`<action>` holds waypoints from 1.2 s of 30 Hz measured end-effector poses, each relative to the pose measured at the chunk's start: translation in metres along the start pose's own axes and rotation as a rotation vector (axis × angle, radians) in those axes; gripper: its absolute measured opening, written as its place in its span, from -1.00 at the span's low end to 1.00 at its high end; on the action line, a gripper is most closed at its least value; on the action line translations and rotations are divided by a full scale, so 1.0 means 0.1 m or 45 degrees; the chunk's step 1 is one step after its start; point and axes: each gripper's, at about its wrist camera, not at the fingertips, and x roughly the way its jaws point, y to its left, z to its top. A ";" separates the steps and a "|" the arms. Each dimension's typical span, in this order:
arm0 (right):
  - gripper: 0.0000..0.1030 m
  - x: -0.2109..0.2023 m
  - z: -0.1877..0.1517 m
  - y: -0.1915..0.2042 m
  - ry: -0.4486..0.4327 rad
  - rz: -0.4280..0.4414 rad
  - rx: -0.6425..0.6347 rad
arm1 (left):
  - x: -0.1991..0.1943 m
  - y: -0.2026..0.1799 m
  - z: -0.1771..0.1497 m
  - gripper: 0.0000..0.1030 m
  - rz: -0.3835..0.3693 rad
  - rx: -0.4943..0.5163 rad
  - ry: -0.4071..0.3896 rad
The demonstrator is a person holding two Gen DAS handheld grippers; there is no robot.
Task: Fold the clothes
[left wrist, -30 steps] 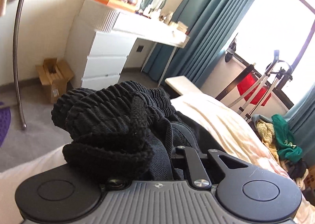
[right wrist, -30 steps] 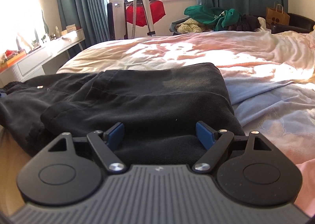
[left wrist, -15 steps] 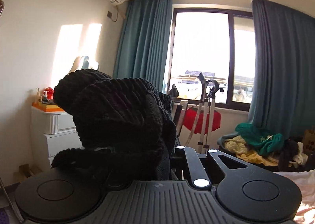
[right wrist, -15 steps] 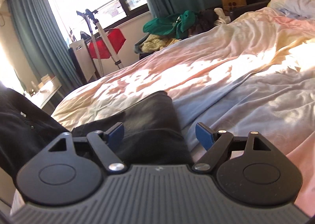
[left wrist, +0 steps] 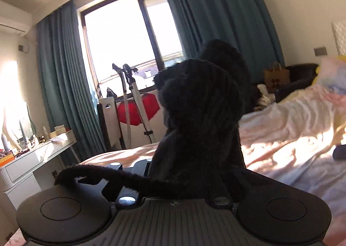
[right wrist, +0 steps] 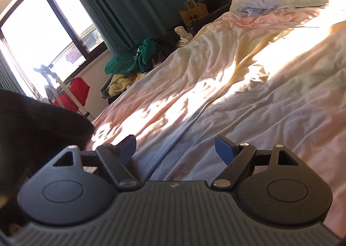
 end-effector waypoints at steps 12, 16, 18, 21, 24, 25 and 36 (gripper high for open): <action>0.62 0.11 0.00 -0.22 0.055 0.145 0.213 | 0.10 -0.26 -0.65 0.05 -0.102 0.413 0.102; 0.62 0.16 -0.06 -0.20 0.117 0.265 0.282 | -0.06 0.07 -0.83 0.61 -0.181 0.534 0.085; 0.62 0.20 -0.10 -0.19 0.170 0.330 0.339 | -0.09 0.29 -0.91 0.62 -0.181 0.563 0.102; 0.62 0.25 -0.16 -0.15 0.237 0.369 0.372 | -0.08 0.70 -1.01 0.67 -0.163 0.540 0.152; 0.64 0.31 -0.22 -0.09 0.314 0.428 0.365 | -0.07 1.12 -1.12 0.69 -0.144 0.516 0.202; 0.67 0.34 -0.25 -0.06 0.345 0.438 0.362 | -0.07 1.25 -1.16 0.70 -0.138 0.508 0.219; 0.67 0.41 -0.45 0.11 0.443 0.538 0.427 | 0.32 2.50 -1.25 0.75 -0.073 -0.080 0.500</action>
